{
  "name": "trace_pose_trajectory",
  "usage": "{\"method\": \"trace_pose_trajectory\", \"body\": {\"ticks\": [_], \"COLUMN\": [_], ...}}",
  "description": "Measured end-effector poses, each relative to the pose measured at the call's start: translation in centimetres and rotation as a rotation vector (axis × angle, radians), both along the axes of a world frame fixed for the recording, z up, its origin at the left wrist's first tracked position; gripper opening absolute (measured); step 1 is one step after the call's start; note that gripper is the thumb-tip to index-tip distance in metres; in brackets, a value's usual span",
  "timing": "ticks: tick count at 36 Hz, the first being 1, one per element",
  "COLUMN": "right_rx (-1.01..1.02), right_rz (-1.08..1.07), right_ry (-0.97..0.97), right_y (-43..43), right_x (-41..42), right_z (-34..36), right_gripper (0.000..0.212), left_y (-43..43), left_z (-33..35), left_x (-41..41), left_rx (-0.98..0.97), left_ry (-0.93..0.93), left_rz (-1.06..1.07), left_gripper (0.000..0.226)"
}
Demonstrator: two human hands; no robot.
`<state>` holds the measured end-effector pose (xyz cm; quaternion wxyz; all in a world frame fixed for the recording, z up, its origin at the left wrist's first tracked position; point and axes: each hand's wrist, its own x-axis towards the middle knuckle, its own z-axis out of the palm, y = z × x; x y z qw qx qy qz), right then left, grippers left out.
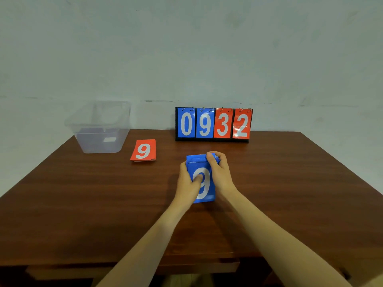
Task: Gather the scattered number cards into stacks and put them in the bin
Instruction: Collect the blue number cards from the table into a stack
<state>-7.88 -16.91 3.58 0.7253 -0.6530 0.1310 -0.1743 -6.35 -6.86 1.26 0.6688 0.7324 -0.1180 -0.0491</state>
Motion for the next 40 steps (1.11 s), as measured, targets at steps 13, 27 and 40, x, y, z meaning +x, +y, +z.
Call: {"method": "trace_pose_trajectory", "body": {"ticks": [13,27,40], "right_rx": [-0.094,-0.041,-0.029], "right_rz": [-0.048,-0.054,0.130], "right_ry": [0.010,0.023,0.014], "right_y": [0.0,0.3,-1.1], "right_x": [0.5,0.2,-1.7], "right_z": [-0.2,-1.1,-3.7], "right_gripper": [0.016,0.031,0.025], "left_y": [-1.6,-1.4,-1.0], "left_z": [1.6,0.6,0.2], "left_x": [0.6,0.7,1.3], "left_rx": [-0.199,-0.181,-0.064], "left_ry": [0.186,0.193,0.200], "left_rz": [0.105,0.041,0.003], "left_gripper": [0.018,0.023,0.041]}}
